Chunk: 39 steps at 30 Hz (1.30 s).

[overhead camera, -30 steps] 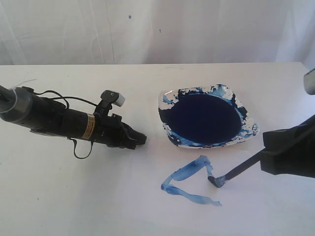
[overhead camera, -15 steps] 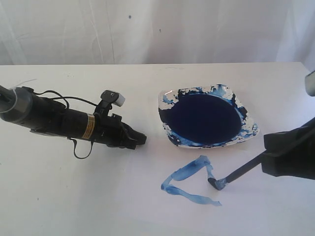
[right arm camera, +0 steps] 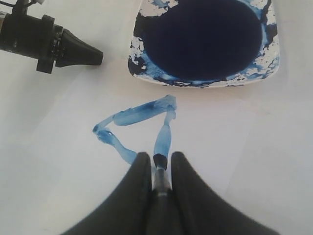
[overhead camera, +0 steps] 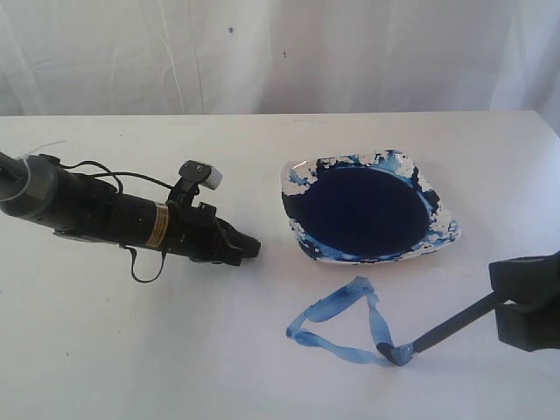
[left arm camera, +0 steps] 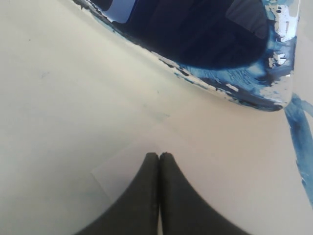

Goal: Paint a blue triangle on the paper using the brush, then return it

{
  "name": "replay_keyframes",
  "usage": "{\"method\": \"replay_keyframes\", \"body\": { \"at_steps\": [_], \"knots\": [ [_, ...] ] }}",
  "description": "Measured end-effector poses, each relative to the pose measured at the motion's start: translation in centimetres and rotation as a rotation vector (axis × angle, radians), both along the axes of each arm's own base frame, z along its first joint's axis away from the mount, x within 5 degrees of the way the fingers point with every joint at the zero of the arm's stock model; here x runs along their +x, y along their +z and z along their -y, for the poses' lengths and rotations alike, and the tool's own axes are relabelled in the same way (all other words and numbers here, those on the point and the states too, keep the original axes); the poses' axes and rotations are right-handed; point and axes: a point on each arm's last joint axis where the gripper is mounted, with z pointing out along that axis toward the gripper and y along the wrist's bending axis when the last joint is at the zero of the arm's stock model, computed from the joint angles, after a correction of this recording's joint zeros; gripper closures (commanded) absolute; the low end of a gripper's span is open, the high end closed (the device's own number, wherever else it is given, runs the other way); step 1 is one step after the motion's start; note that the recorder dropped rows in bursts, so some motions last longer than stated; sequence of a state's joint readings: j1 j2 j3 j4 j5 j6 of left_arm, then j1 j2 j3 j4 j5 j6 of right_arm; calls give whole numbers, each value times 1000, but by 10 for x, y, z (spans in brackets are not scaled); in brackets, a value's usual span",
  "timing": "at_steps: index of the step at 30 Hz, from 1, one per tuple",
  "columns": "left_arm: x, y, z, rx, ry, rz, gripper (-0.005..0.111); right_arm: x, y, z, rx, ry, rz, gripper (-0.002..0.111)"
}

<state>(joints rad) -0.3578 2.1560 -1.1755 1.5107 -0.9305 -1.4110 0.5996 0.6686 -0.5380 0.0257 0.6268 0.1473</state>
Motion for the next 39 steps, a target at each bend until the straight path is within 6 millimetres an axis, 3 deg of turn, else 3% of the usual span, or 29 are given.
{"method": "replay_keyframes", "body": {
  "at_steps": [19, 29, 35, 39],
  "knots": [
    [0, 0, 0, 0, 0, 0, 107, -9, 2, 4, 24, 1, -16, 108],
    [0, 0, 0, 0, 0, 0, 107, 0, 20, -1, 125, 7, 187, 108],
    [0, 0, 0, 0, 0, 0, 107, 2, 24, -1, 138, 8, 240, 108],
    [0, 0, 0, 0, 0, 0, 107, 14, 19, -8, 112, 11, 234, 108]
  ]
}}
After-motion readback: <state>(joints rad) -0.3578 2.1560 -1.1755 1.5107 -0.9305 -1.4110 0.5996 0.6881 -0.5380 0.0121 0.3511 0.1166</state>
